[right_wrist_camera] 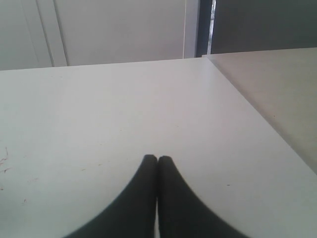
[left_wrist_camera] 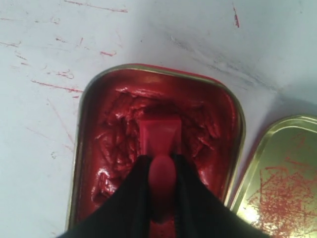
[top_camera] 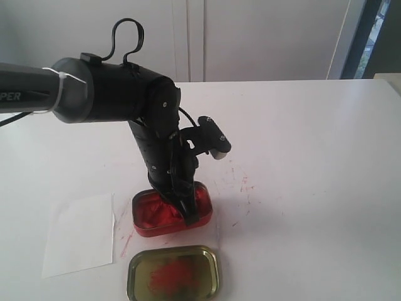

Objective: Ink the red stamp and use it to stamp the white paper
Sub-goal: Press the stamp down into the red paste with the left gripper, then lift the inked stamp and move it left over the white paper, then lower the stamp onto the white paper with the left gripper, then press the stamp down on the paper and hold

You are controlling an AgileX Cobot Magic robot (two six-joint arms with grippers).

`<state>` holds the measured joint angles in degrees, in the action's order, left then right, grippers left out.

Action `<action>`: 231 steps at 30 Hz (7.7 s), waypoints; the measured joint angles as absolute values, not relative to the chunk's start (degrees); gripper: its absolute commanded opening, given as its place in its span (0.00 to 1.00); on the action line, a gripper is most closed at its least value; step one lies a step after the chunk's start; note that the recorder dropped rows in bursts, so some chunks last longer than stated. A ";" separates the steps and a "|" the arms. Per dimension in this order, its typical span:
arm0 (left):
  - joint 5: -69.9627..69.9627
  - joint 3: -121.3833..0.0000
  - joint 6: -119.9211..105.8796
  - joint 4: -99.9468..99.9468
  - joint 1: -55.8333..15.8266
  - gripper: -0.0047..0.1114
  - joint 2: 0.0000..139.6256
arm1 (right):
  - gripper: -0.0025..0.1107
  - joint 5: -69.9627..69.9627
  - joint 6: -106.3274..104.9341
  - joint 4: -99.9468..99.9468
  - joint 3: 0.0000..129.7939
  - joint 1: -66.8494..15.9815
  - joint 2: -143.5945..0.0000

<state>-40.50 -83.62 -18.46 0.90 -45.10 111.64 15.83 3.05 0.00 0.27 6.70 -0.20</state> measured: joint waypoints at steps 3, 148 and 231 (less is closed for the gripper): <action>-40.96 -83.62 -18.46 0.90 -45.10 0.04 111.64 | 0.02 15.83 3.05 0.00 0.27 6.70 -0.20; -36.55 -47.00 -6.21 -2.12 -26.70 0.04 74.74 | 0.02 15.74 3.45 0.00 0.27 6.70 -0.20; -21.99 -49.40 -6.31 0.00 -25.31 0.04 97.52 | 0.02 15.74 3.49 0.00 0.27 6.70 -0.20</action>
<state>-21.99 -49.40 -6.31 0.00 -25.31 97.52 15.74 3.49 0.00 0.27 6.70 -0.20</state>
